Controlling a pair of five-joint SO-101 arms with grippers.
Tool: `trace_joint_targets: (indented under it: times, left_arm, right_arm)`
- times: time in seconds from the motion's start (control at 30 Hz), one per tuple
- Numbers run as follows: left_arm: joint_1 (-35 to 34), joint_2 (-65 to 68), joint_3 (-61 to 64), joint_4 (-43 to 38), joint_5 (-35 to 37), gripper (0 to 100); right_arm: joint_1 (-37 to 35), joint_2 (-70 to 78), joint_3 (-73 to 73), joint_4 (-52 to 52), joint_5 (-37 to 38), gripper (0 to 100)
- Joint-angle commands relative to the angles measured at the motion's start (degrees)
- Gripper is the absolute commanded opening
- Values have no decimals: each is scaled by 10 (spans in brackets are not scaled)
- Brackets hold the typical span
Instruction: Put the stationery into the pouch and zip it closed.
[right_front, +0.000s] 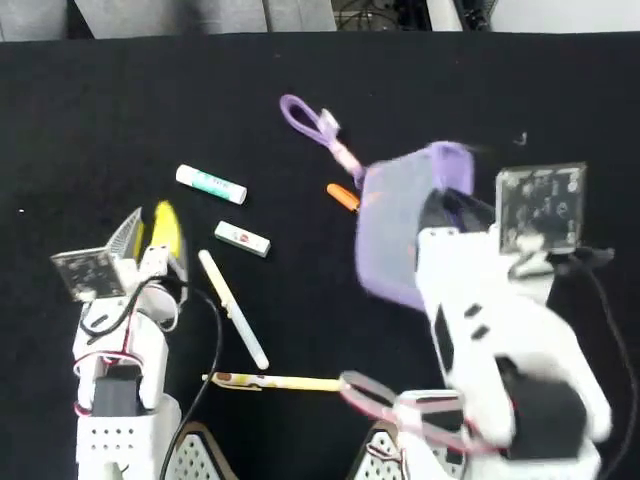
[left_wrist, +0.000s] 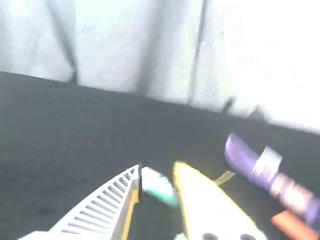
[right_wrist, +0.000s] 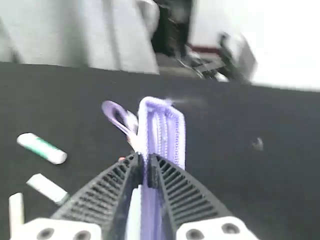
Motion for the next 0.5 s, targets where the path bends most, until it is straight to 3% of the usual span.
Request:
trace_joint_targets:
  times: [0.0, 0.1, 0.3, 0.47]
  left_arm:
    - [39, -1, -40, -5, 149, 294]
    - [43, -1, -59, 22, 178, 289]
    - [61, 18, -80, 25, 171, 289]
    - [109, 161, -162, 25, 131, 289]
  right_arm:
    - [-55, -7, -146, 101, 33, 11]
    - [-61, -7, -201, 170, 60, 11]
    - [-61, -7, -218, 235, 88, 11]
    - [-60, -7, -218, 236, 84, 11]
